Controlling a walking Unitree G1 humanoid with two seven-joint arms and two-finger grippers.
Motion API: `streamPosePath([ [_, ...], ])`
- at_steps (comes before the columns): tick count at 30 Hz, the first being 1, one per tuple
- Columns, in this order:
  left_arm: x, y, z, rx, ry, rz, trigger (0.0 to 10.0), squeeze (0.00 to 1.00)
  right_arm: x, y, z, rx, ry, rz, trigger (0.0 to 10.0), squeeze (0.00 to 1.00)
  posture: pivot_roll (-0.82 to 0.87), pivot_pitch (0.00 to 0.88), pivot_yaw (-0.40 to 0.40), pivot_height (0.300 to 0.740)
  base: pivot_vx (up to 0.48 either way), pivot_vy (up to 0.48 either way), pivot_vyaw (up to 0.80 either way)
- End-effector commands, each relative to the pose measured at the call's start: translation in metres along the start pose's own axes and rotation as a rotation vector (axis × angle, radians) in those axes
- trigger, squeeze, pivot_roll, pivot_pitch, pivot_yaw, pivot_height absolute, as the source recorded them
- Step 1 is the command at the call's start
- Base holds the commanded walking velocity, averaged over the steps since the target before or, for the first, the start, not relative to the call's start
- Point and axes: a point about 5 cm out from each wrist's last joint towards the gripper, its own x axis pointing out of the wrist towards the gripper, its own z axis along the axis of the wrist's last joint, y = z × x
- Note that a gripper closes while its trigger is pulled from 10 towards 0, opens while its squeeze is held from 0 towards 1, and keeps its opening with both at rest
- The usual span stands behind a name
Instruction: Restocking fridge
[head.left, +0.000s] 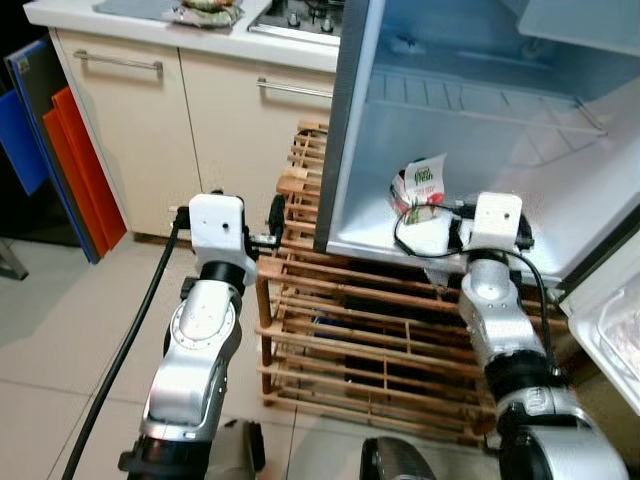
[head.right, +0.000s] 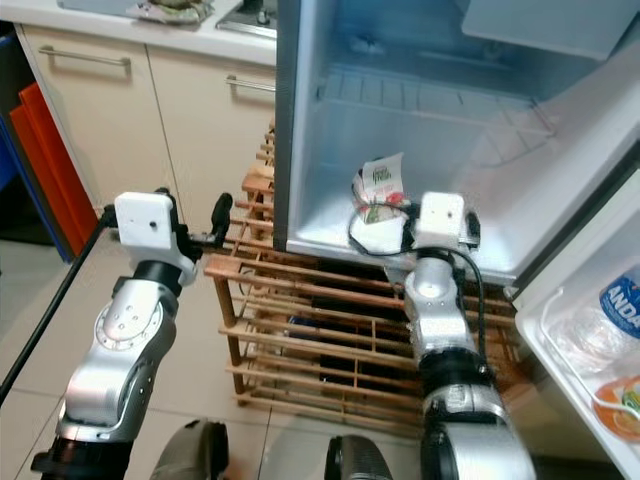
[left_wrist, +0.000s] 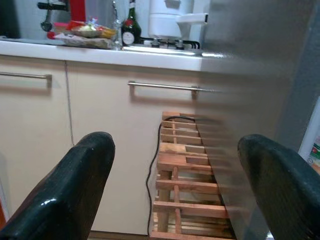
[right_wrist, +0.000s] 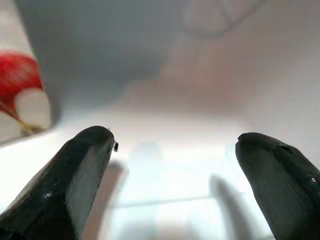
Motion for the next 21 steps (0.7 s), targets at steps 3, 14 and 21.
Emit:
streamPosePath([
  [3, -0.001, -0.001, 0.003, 0.01, -0.009, 0.011, 10.0, 0.0, 0.008, 0.013, 0.025, 0.008, -0.024, 0.046, 10.0, 0.0, -0.02, 0.022, -0.112, 0.661, 0.0, 0.0, 0.0],
  [14, -0.009, 0.003, 0.001, 0.022, 0.004, 0.035, 10.0, 0.0, 0.001, 0.063, 0.042, 0.069, 0.054, 0.193, 10.0, 0.0, 0.02, 0.042, -0.143, 0.661, 0.0, 0.0, 0.0],
  [21, -0.01, 0.006, 0.0, 0.034, 0.014, 0.044, 10.0, 0.0, -0.017, 0.109, 0.058, 0.249, 0.078, 0.413, 10.0, 0.0, 0.03, 0.046, -0.14, 0.661, 0.0, 0.0, 0.0],
])
